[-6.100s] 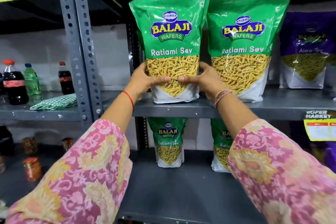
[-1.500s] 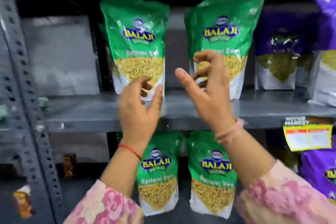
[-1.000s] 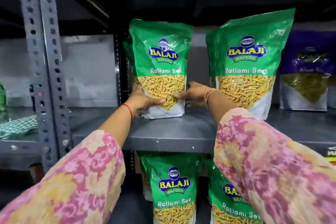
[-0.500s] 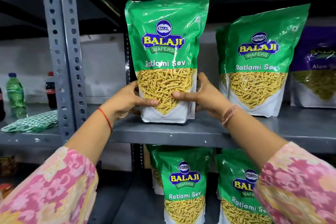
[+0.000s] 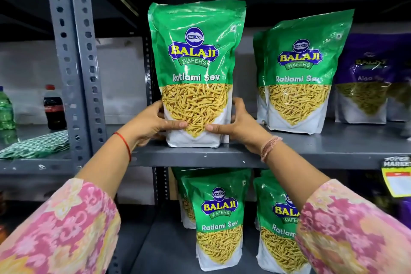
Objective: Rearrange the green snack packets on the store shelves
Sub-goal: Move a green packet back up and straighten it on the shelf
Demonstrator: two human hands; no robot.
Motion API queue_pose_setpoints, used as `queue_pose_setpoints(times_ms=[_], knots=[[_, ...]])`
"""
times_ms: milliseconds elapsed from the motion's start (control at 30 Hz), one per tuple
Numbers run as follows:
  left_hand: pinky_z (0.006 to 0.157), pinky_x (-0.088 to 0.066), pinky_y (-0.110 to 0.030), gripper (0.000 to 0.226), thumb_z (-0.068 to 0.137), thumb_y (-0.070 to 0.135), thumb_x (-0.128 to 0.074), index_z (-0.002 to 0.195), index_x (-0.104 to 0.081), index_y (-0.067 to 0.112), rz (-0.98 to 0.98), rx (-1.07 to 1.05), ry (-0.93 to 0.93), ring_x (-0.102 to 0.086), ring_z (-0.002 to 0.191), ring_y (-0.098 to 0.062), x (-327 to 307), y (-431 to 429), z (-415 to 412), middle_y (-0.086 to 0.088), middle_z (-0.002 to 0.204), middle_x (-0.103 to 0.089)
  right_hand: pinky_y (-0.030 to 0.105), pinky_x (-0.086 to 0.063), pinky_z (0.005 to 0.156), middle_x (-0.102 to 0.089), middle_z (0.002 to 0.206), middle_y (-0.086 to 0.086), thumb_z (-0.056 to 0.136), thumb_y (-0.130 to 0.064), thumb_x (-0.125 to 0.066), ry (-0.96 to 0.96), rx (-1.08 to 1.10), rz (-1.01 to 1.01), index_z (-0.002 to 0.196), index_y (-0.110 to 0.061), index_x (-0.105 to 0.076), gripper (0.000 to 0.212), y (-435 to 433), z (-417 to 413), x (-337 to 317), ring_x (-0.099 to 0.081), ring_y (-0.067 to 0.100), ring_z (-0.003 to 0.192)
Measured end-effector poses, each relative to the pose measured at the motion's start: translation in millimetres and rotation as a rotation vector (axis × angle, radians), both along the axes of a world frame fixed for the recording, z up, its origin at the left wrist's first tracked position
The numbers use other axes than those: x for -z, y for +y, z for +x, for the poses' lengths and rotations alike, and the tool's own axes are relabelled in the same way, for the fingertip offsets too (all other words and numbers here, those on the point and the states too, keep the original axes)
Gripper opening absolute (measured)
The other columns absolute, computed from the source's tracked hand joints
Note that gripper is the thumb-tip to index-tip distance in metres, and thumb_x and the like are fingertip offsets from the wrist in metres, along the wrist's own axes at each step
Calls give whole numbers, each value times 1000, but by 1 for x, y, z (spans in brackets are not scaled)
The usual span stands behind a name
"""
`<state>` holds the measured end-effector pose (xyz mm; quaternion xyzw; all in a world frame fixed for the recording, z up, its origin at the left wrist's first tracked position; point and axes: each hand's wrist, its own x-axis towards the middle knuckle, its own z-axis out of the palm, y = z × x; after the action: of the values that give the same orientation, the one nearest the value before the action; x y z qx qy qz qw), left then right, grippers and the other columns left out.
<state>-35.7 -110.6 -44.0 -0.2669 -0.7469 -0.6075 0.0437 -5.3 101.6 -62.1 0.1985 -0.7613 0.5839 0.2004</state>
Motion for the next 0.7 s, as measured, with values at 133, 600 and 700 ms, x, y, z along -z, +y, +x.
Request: queue_pose_setpoints(times_ms=[133,600,700], knots=[[67,-51,-24,70,43,20,-77,107,-49,22,41,4,28,-59,100,-21,3,1,2,3,100,-63,35,-50,89,-59,111,9,64,-12,-79,-14,-23,-6,115,-24,-27,74,0,-2,1,-57,25,106],[62,-44,-14,27,73,32,-68,92,-56,15,332,-279,772,-54,61,-3,-9,180,46,9,68,-58,35,-29,108,-41,131,16,64,-43,-76,463,836,124,126,-5,-35,84,128,31,-15,-37,27,125],[68,-41,-8,49,83,26,-60,122,-42,2,280,-63,318,-54,85,-11,-29,242,13,-11,104,-64,35,-29,111,-37,138,18,57,-40,-81,169,845,53,130,-2,-30,98,182,19,-29,-35,28,130]])
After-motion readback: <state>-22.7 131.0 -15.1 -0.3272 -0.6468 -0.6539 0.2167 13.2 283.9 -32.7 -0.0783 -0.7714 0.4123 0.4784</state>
